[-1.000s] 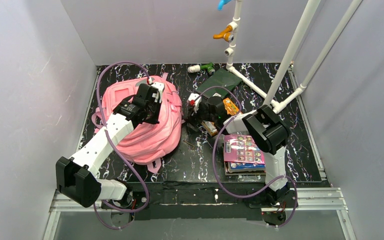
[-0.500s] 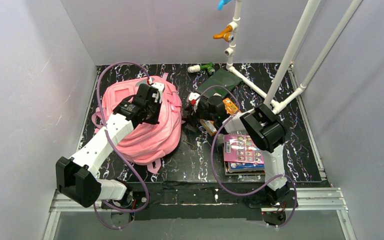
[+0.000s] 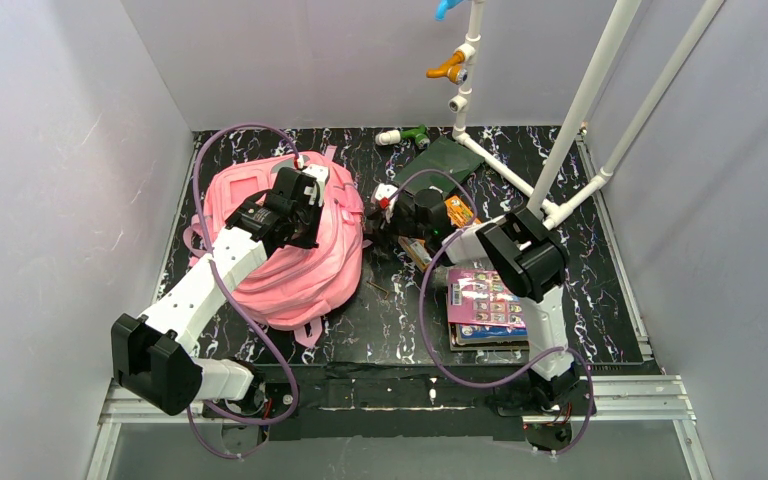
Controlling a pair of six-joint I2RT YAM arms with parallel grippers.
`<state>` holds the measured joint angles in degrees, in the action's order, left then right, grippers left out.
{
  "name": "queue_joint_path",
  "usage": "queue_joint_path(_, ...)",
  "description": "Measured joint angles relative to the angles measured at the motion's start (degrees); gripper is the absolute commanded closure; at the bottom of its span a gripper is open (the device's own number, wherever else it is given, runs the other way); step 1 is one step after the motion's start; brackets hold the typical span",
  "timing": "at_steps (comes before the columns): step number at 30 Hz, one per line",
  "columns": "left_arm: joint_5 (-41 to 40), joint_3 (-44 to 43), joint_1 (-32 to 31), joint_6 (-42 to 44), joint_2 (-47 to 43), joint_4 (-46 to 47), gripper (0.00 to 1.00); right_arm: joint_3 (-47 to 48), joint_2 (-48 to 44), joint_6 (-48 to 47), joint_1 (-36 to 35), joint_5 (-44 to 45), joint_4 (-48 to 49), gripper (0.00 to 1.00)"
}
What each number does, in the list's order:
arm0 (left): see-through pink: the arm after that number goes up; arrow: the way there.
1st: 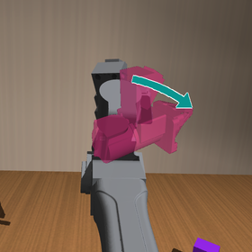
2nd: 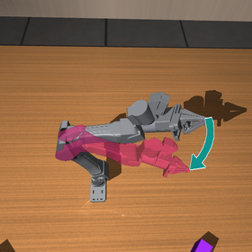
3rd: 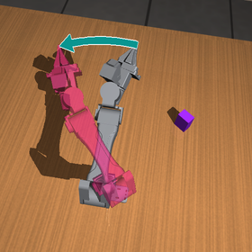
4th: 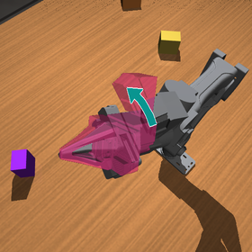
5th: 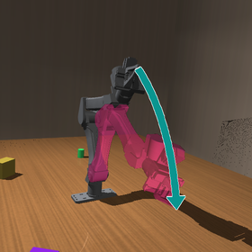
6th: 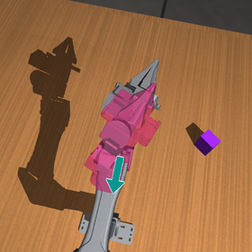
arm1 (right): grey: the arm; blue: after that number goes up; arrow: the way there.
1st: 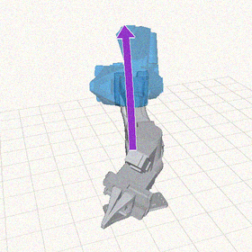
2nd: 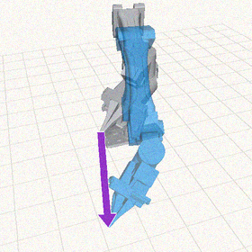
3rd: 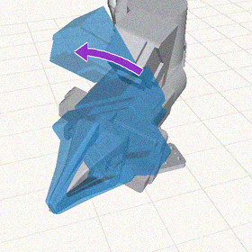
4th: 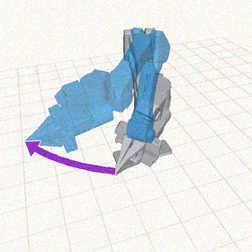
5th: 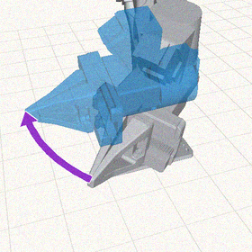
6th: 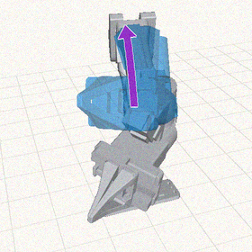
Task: Pack the student bag
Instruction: Unzip the student bag at the center of the board.
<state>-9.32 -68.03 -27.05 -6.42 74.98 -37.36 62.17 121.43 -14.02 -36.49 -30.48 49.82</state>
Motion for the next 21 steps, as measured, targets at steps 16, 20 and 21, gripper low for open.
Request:
queue_joint_path(16,-0.04,0.00,-0.02,-0.17,0.00,0.04,1.00,1.92,2.10,-0.20,-0.74,-0.57,-0.17,0.84)
queue_joint_path(20,-1.46,-0.04,-0.02,-0.90,0.28,0.04,1.00,1.68,1.22,0.17,-1.75,3.65,-1.49,0.99)
queue_joint_path(21,-2.08,-0.09,-0.09,-1.16,0.61,0.09,1.00,1.68,0.61,0.22,-2.01,4.79,-2.73,0.99)
